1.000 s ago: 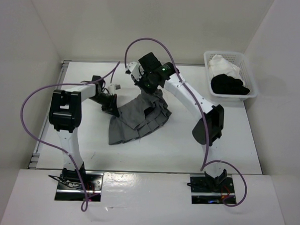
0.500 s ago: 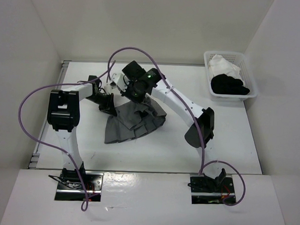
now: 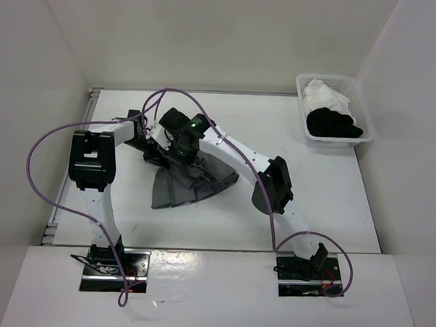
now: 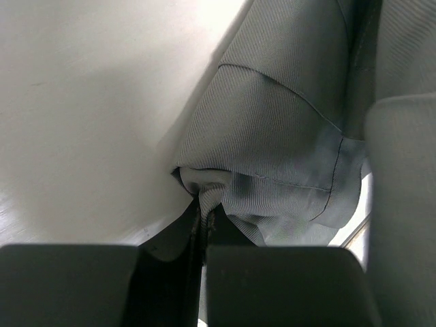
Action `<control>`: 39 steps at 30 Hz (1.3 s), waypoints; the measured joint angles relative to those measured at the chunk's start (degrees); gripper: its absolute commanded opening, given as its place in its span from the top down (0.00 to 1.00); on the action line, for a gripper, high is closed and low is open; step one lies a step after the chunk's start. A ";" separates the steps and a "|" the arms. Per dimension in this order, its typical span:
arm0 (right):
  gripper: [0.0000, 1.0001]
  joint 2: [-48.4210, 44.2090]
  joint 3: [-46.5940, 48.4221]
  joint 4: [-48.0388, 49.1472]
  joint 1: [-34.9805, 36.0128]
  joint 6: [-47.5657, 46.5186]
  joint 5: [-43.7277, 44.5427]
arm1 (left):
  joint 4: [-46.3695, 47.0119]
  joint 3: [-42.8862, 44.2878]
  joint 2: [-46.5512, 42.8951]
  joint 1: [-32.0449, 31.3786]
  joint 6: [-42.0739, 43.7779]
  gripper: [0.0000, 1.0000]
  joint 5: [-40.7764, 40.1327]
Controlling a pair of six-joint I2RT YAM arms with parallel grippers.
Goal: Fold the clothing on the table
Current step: Fold the skirt
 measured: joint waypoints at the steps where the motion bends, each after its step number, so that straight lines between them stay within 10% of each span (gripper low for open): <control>1: 1.00 0.70 0.72 0.00 0.13 0.46 0.02 | 0.00 0.00 0.00 0.00 0.00 1.00 0.00; 22: 0.99 4.55 9.01 0.59 1.07 9.73 -3.08 | 0.00 0.00 0.02 0.00 -0.02 1.00 0.02; 24: 0.91 4.59 8.63 0.61 1.29 9.92 -3.76 | -0.02 0.00 0.02 0.00 -0.02 1.00 0.02; 29: 0.25 4.63 8.13 0.61 1.44 10.97 -5.95 | -0.02 0.00 0.02 0.00 -0.02 1.00 0.02; 39: 0.12 4.63 9.81 0.42 1.44 9.97 -12.96 | -0.20 0.04 0.02 0.15 0.04 0.97 0.02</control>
